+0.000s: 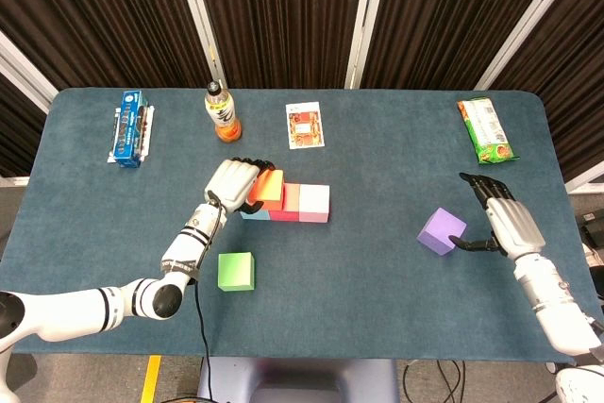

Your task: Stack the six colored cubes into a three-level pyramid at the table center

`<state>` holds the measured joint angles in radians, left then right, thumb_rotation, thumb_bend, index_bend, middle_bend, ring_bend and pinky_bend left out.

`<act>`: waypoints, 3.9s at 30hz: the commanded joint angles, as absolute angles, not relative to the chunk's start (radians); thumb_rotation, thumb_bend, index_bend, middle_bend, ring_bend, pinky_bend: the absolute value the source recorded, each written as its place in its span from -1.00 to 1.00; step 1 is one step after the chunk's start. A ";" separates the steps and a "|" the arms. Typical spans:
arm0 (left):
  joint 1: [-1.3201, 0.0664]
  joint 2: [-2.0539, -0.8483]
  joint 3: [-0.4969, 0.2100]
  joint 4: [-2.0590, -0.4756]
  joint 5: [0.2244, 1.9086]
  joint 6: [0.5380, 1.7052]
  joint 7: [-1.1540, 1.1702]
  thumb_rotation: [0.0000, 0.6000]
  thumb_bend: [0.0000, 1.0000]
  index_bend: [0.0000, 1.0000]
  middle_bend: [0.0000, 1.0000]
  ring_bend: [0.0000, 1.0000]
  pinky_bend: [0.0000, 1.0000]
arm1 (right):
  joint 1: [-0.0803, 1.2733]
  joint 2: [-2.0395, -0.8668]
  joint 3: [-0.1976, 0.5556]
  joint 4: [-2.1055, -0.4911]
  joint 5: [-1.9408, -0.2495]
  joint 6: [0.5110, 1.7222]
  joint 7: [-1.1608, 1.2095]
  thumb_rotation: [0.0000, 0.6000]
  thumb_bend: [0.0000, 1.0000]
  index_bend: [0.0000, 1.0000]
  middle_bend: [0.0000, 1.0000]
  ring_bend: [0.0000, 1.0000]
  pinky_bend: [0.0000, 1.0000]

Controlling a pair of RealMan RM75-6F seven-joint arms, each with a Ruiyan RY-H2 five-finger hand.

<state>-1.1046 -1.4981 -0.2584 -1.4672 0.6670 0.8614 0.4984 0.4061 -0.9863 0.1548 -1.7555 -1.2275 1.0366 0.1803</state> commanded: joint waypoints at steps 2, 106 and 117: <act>-1.118 -1.505 -0.258 -1.470 0.644 0.866 0.514 1.00 -0.31 -0.36 -0.39 -0.47 -0.45 | 0.405 -0.986 0.155 -1.753 -1.228 1.036 0.184 1.00 -0.40 -0.98 -0.64 -1.00 -0.95; -0.686 -1.173 -0.175 -1.839 0.992 1.166 0.183 1.00 -0.30 -0.95 -0.97 -0.98 -0.67 | 0.624 -1.151 -0.004 -1.248 -1.525 0.777 0.110 1.00 -0.92 -0.99 -0.70 -1.00 -0.95; -0.660 -1.163 -0.192 -1.844 0.998 1.159 0.175 1.00 -0.30 -0.95 -0.97 -0.99 -0.67 | 0.636 -1.104 -0.026 -1.260 -1.560 0.787 0.132 1.00 -0.92 -0.95 -0.70 -1.00 -1.00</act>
